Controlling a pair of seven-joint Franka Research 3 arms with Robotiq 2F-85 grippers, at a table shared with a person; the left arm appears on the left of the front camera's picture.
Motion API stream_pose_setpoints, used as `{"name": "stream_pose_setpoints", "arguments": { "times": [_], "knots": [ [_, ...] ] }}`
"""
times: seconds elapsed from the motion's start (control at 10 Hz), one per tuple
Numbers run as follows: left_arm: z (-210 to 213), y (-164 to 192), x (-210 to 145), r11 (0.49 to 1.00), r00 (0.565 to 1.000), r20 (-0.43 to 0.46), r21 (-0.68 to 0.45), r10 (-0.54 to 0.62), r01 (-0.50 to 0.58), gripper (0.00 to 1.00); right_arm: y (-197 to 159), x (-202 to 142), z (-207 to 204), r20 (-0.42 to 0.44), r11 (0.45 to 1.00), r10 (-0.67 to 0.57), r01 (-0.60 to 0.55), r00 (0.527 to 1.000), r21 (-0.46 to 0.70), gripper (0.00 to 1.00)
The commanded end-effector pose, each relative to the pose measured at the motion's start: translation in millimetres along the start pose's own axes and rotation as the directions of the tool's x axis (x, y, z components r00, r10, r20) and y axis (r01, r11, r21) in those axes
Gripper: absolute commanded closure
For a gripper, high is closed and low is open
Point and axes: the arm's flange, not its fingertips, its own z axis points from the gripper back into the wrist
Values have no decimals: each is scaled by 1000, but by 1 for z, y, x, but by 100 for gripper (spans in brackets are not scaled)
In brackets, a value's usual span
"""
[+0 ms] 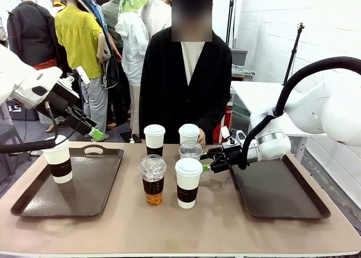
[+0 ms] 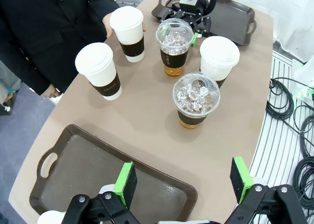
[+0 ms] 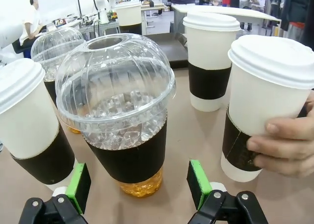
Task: Distribute the coffee onto the tray.
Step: Pick up one iced Americano and place it on the right Handle tray.
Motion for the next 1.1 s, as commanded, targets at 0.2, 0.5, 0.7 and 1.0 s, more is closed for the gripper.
{"name": "stream_pose_setpoints", "arguments": {
  "times": [0.2, 0.5, 0.7, 1.0],
  "knots": [
    [0, 1, 0, 1000, 1000, 23, -18, -7, 7, 0, -5, -1, -14, 10, 1000, 17, -17, 1000, -5, 0],
    [0, 1, 0, 1000, 1000, 23, -18, -7, 7, 0, -5, -1, -20, 8, 1000, 19, -19, 1000, 12, 0],
    [0, 1, 0, 1000, 1000, 23, -18, -7, 7, 0, -5, -1, -23, 8, 1000, 19, -19, 1000, 20, 0],
    [0, 1, 0, 1000, 1000, 23, -18, -7, 7, 0, -7, 1, -32, 7, 999, 27, -27, 1000, 38, 0]
  ]
}}
